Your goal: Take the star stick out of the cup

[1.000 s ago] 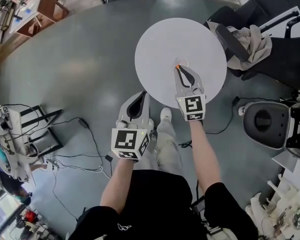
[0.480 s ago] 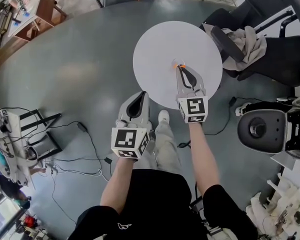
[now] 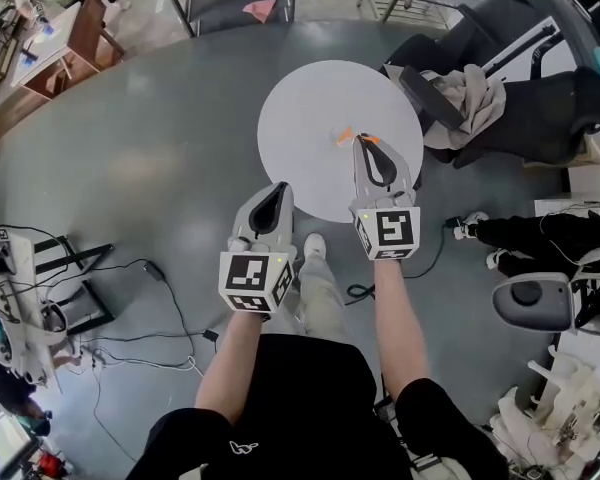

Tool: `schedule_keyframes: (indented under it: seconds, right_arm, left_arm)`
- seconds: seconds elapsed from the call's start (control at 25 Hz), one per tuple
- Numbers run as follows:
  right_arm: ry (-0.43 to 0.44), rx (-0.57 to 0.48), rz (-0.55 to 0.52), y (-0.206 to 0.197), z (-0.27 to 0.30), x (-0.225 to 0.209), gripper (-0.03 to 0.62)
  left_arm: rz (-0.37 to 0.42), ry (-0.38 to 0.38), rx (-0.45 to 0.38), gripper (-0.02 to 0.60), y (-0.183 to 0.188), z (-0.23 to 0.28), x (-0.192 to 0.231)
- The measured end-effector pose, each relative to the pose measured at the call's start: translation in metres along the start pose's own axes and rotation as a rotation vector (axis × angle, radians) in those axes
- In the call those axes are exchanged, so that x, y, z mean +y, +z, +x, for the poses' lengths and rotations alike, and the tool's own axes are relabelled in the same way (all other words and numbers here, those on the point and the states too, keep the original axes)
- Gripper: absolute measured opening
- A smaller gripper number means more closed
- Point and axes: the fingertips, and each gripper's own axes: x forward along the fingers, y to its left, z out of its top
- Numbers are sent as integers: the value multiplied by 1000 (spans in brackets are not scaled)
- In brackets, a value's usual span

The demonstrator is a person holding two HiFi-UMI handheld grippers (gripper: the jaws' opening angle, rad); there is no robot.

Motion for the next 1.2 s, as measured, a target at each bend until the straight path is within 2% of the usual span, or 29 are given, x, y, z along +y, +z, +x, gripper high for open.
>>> schedule_keyframes:
  seconds: [0.16, 0.32, 0.48, 0.72, 0.88, 1.2]
  right_arm:
    - [-4, -43, -72, 38, -19, 9, 15]
    - [37, -82, -158, 80, -39, 32, 18]
    - [57, -119, -129, 108, -66, 49, 18]
    - [62, -100, -118, 129, -101, 58, 18]
    - [72, -66, -59, 125, -113, 61, 18]
    - [42, -10, 142, 97, -139, 43, 18]
  left_arm:
    - [13, -19, -35, 2, 16, -8, -3]
    - [6, -48, -74, 2, 32, -19, -8]
    - [2, -74, -115, 2, 47, -31, -15]
    - [29, -90, -166, 2, 72, -48, -25]
    - [49, -95, -179, 2, 79, -58, -28]
    - [100, -108, -159, 2, 73, -60, -55]
